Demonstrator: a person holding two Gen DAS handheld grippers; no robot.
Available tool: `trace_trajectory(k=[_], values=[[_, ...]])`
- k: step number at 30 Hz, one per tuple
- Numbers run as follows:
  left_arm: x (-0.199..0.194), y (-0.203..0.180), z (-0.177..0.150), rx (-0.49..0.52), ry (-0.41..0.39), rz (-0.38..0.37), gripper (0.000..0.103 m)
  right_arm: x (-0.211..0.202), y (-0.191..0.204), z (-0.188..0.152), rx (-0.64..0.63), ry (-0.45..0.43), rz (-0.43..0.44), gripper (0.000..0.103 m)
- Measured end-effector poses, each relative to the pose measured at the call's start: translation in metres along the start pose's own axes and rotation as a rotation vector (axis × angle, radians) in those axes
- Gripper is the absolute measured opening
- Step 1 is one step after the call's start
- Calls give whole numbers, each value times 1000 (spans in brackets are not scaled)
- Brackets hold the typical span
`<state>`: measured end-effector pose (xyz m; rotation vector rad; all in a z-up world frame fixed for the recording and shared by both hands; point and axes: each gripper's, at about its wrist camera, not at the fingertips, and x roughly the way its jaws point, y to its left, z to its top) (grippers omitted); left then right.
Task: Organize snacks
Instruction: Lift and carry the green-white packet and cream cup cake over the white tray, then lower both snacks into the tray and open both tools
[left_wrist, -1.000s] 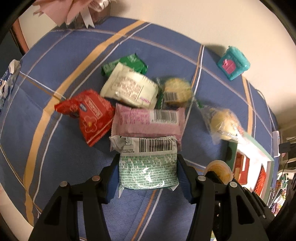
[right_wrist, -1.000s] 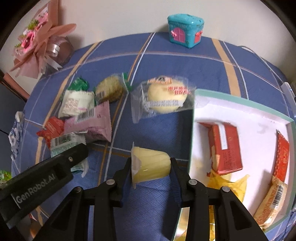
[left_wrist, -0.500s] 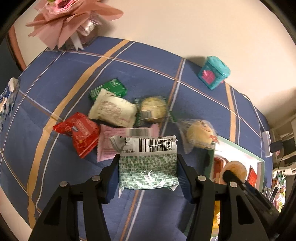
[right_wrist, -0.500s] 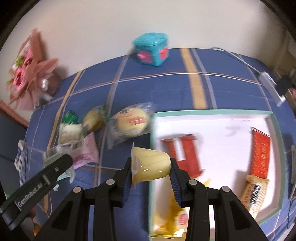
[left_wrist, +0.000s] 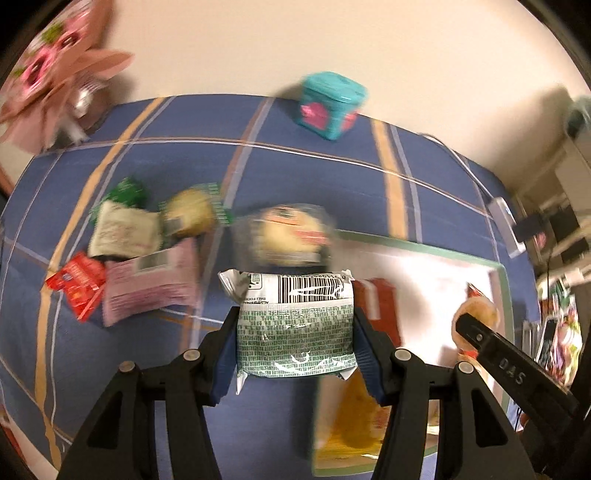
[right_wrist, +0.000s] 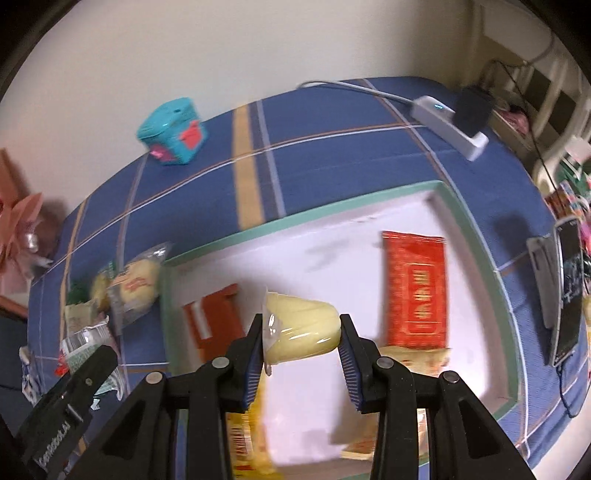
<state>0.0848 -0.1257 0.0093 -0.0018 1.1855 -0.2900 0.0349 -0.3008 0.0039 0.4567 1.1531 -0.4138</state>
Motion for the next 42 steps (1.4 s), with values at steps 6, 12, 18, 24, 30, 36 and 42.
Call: trace_trajectory(k=[6, 12, 18, 24, 30, 36, 42], values=[[9, -40, -4, 105, 3, -14, 59, -2, -39, 3, 69, -5, -39, 40], [18, -60, -3, 165, -4, -5, 59, 5, -56, 6, 92, 7, -44, 40], [27, -70, -3, 200, -12, -8, 59, 10, -61, 8, 94, 9, -48, 40], [35, -78, -5, 219, -12, -6, 59, 16, -63, 6, 90, 18, -50, 40], [40, -84, -7, 234, -12, -14, 59, 23, -66, 3, 93, 36, -52, 40], [46, -86, -10, 244, 1, -4, 59, 26, -67, 1, 89, 41, -55, 41], [48, -84, -10, 233, 7, -3, 63, 34, -68, -1, 90, 65, -61, 40]])
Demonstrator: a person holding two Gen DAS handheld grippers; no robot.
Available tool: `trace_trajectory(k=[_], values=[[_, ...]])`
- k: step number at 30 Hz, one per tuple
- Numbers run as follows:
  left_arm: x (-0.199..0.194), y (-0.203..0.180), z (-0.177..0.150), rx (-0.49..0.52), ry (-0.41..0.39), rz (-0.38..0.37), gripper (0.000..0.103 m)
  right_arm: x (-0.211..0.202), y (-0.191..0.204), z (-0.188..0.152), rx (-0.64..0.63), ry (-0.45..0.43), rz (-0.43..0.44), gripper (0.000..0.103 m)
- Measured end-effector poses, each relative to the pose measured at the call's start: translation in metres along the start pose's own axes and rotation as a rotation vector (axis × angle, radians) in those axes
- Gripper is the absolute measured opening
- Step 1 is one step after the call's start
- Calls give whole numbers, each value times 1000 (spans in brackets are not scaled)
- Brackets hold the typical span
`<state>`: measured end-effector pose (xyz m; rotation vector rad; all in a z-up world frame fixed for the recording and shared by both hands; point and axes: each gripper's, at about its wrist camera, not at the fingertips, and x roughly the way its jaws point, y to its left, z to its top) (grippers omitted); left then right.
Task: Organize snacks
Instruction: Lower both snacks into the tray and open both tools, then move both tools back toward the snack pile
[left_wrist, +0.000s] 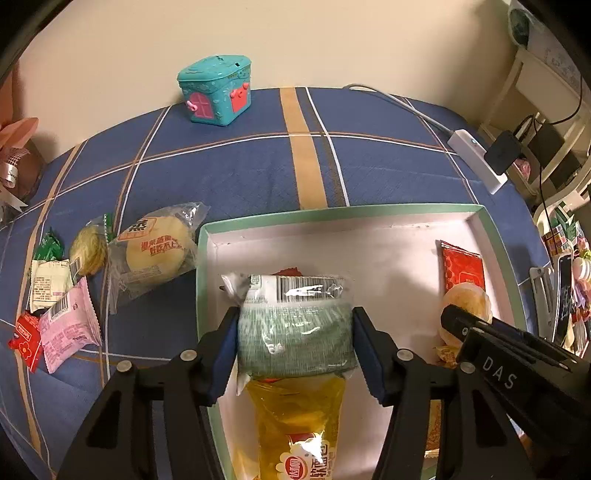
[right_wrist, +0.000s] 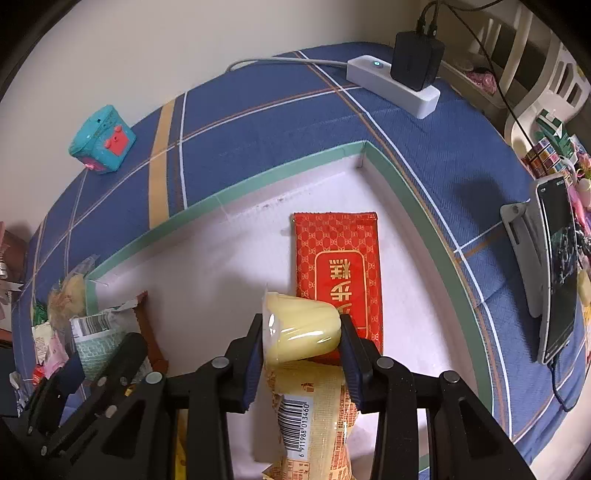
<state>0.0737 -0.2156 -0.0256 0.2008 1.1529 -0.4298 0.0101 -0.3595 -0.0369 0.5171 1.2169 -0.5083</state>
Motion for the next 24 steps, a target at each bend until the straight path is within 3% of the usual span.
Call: trace_trajectory(k=[3, 9, 14, 24], values=[[-2, 2, 1, -7, -1, -9, 72, -1, 0, 0, 1, -1, -1, 41], [-6, 7, 3, -23, 1, -11, 73, -3, 2, 0, -2, -1, -3, 41], [-11, 14, 6, -50, 0, -12, 76, -12, 6, 4, -17, -24, -5, 61], [-22, 40, 9, -141, 1, -8, 85, -23, 10, 9, -39, -45, -20, 74]])
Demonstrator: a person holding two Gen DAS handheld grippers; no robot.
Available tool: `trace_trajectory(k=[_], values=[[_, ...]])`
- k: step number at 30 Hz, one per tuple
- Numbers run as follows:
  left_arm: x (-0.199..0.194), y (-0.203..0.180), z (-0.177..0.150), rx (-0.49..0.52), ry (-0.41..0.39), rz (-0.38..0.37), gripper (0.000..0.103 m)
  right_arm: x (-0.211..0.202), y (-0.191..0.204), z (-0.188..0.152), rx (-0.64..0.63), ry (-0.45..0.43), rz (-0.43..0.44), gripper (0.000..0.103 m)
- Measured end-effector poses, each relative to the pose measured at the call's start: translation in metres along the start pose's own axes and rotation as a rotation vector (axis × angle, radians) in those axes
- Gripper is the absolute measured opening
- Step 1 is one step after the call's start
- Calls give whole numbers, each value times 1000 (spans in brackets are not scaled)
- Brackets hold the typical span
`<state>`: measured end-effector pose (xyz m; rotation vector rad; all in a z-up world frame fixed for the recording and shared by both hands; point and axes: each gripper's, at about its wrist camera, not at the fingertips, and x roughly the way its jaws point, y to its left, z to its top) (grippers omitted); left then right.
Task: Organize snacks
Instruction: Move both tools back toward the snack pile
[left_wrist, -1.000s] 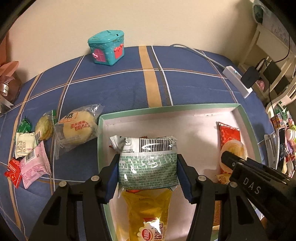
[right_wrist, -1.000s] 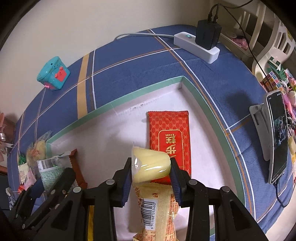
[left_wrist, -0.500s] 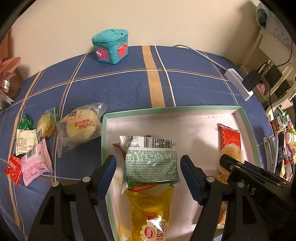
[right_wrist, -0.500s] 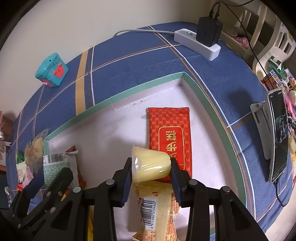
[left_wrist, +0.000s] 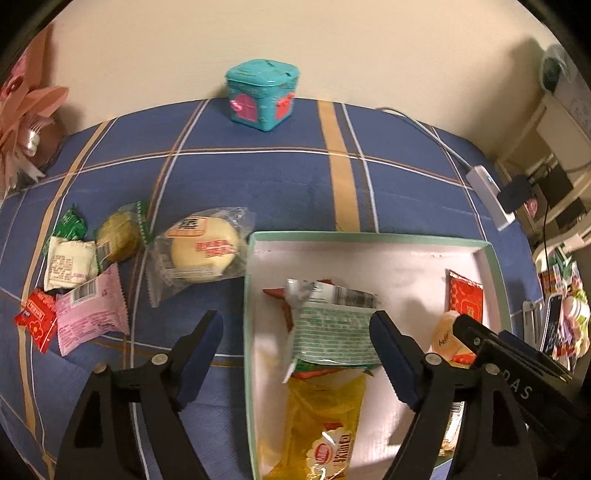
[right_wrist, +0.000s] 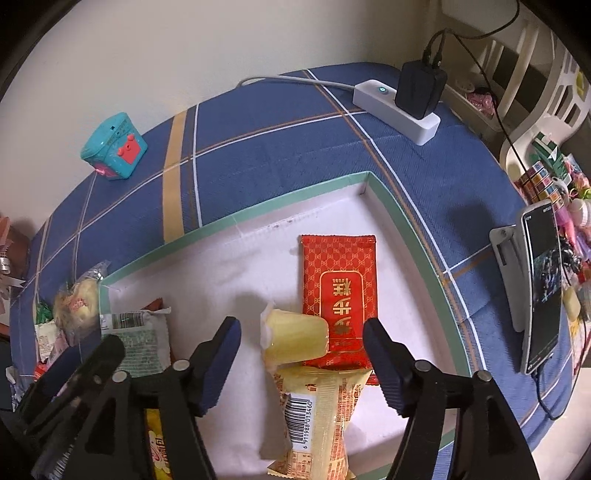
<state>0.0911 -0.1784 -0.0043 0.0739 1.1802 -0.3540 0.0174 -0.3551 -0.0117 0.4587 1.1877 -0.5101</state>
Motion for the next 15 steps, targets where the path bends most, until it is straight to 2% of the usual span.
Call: trace_trajectory(k=[4, 9, 11, 15], values=[[-3, 13, 3, -49, -5, 12, 89, -5, 2, 0, -11, -15, -3, 84], [-4, 30, 5, -101, -10, 60, 96, -10, 6, 1, -30, -31, -8, 93], [-2, 37, 5, -120, -5, 77, 96, -10, 7, 1, -35, -33, -10, 100], [0, 50, 3, -154, 4, 114, 103, -10, 10, 0, -45, -35, -12, 103]])
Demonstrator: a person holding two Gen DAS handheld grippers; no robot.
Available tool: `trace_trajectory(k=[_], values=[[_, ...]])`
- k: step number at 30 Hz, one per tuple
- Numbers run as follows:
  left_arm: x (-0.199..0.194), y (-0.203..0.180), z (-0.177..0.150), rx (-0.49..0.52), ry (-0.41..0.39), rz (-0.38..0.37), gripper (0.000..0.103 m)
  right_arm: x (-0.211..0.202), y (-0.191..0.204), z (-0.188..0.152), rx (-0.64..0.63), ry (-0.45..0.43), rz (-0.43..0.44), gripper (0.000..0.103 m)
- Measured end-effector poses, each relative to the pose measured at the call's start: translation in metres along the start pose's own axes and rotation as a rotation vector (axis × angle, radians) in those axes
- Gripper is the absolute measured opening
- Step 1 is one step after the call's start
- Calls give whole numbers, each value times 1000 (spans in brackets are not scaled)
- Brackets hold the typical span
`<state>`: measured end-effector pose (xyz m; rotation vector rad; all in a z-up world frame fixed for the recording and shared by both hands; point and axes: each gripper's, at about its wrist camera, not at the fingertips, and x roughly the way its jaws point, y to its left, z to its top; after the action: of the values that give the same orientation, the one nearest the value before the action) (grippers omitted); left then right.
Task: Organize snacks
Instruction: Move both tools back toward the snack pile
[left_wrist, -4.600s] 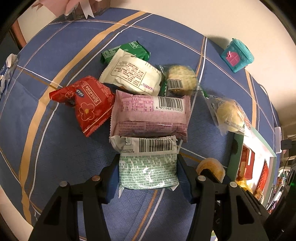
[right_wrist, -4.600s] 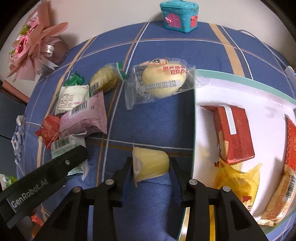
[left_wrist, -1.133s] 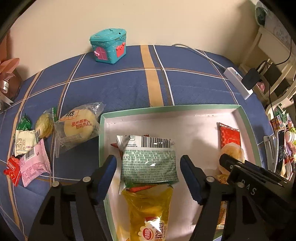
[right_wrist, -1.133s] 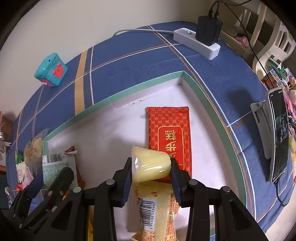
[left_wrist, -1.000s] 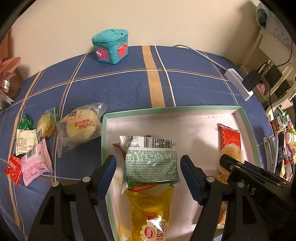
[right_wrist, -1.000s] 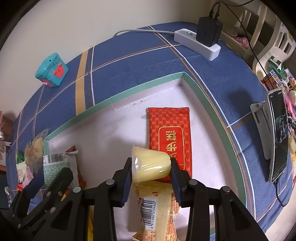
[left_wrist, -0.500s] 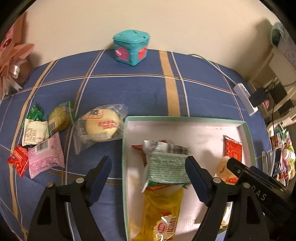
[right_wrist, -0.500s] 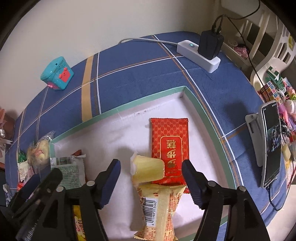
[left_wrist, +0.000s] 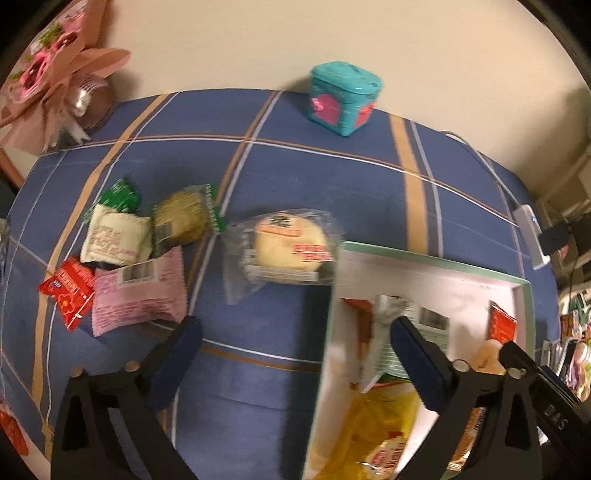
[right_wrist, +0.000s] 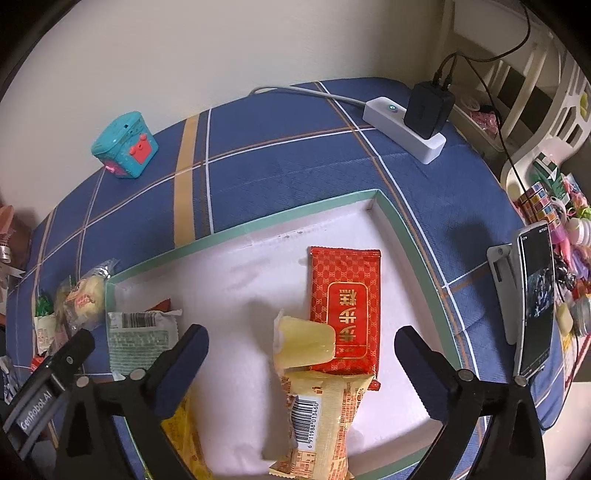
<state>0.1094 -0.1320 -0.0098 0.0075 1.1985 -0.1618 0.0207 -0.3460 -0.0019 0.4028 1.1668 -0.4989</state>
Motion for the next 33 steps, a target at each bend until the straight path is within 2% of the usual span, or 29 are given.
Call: trace_trajectory(k=[7, 12, 26, 33], values=[[4, 19, -2, -35, 20, 38, 103, 5, 7, -3, -7, 12, -32, 103], [5, 33, -5, -32, 32, 72, 103, 1, 25, -6, -46, 7, -25, 103], [-20, 98, -6, -51, -1, 196, 103, -18, 105, -24, -197, -18, 0, 103], [-31, 142, -5, -94, -9, 223, 103, -29, 146, -33, -264, -37, 20, 103]])
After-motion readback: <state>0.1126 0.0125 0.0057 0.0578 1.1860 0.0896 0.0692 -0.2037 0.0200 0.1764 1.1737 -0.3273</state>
